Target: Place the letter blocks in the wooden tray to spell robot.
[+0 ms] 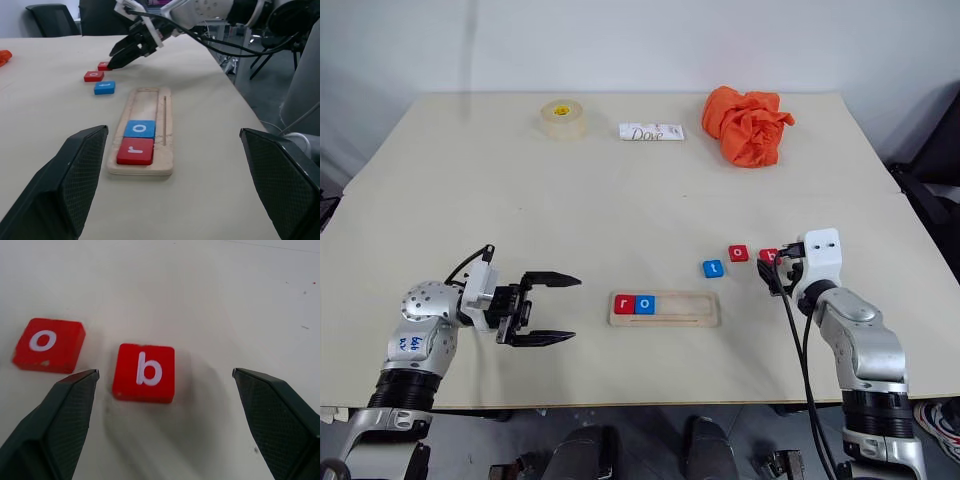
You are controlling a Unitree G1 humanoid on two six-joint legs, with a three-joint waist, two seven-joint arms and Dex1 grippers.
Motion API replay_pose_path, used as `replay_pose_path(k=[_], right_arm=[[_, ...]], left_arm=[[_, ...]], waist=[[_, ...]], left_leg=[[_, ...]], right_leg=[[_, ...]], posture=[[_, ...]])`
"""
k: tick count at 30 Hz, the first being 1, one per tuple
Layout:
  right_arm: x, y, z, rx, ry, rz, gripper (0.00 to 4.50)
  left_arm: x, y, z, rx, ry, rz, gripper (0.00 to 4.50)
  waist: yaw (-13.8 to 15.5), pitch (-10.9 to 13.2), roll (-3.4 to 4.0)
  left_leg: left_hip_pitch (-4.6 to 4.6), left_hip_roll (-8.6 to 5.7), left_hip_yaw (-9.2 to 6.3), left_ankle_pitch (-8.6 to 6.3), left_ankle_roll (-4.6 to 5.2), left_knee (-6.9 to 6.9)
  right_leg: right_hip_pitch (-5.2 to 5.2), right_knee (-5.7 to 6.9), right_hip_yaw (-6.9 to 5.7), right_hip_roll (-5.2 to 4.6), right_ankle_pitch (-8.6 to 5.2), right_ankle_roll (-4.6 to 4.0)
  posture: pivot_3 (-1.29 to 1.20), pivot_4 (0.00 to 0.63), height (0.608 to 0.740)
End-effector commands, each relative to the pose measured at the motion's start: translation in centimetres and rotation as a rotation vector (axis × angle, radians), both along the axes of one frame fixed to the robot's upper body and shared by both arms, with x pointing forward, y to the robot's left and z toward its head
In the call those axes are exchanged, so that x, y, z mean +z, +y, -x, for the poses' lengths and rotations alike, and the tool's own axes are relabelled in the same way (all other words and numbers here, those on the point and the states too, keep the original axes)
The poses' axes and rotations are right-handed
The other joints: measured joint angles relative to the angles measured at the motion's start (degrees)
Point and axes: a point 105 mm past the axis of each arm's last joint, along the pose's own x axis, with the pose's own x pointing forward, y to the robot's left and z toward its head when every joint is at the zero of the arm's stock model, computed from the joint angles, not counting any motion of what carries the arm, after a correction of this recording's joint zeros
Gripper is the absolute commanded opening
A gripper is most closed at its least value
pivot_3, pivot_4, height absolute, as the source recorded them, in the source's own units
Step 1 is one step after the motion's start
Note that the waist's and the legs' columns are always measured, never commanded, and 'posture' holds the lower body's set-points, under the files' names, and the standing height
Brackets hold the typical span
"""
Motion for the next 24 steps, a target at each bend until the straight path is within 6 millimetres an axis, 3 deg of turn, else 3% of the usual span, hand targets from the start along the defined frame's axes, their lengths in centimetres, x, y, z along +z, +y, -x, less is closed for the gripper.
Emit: replay_pose_path(k=[1, 3, 6, 13, 19, 24], right_arm=[[0.2, 0.0, -0.2, 0.006, -0.019, 0.015, 4.50], [-0.1, 0.3, -0.2, 0.017, -0.012, 0.007, 4.50], [-0.5, 0.2, -0.1, 0.000, 0.000, 0.013, 3.91], [0.3, 1.1, 0.0, 0.013, -0.038, -0.002, 1.55], [3.2, 1.1, 1.6, -0.069, -0.138, -0.021, 1.46], [3.3, 2.4, 4.9, -0.083, -0.126, -0.020, 1.46]], left_arm=[[0.6, 0.0, 0.4, 0.000, -0.029, 0.025, 4.48], [0.6, 0.1, 0.4, 0.004, -0.029, 0.027, 4.48], [0.5, 0.1, 0.5, 0.005, -0.028, 0.027, 4.50], [0.3, 1.0, 0.4, 0.019, -0.029, 0.025, 4.50], [0.3, 1.4, 0.1, 0.029, -0.030, 0.030, 4.50], [0.3, 1.1, -0.1, 0.018, -0.027, 0.034, 4.50]], waist=[[0.0, 0.0, 0.00], [0.0, 0.0, 0.00], [0.0, 0.0, 0.00], [-0.1, 0.0, 0.00], [0.1, 0.0, 0.00], [0.3, 0.0, -0.02]], left_leg=[[0.00, 0.00, 0.00, 0.00, 0.00, 0.00], [0.00, 0.00, 0.00, 0.00, 0.00, 0.00], [0.01, 0.00, 0.00, 0.00, 0.00, 0.00], [0.02, 0.01, -0.01, 0.00, 0.00, 0.01], [-0.08, 0.01, 0.00, 0.00, -0.01, -0.06], [-0.54, 0.01, -0.03, 0.01, -0.01, 0.02]], right_leg=[[0.00, 0.00, 0.00, 0.00, 0.00, 0.00], [0.00, -0.01, 0.00, 0.00, 0.00, 0.00], [0.00, 0.00, 0.00, 0.00, 0.00, 0.00], [0.01, 0.02, 0.00, 0.00, 0.00, 0.00], [-0.11, 0.01, 0.00, 0.00, 0.00, 0.00], [-0.52, 0.09, -0.01, 0.00, 0.00, 0.00]], posture=[[0.00, 0.150, 0.740], [0.00, 0.150, 0.740], [0.00, 0.150, 0.740], [0.00, 0.150, 0.740], [0.00, 0.150, 0.740], [0.00, 0.150, 0.740]])
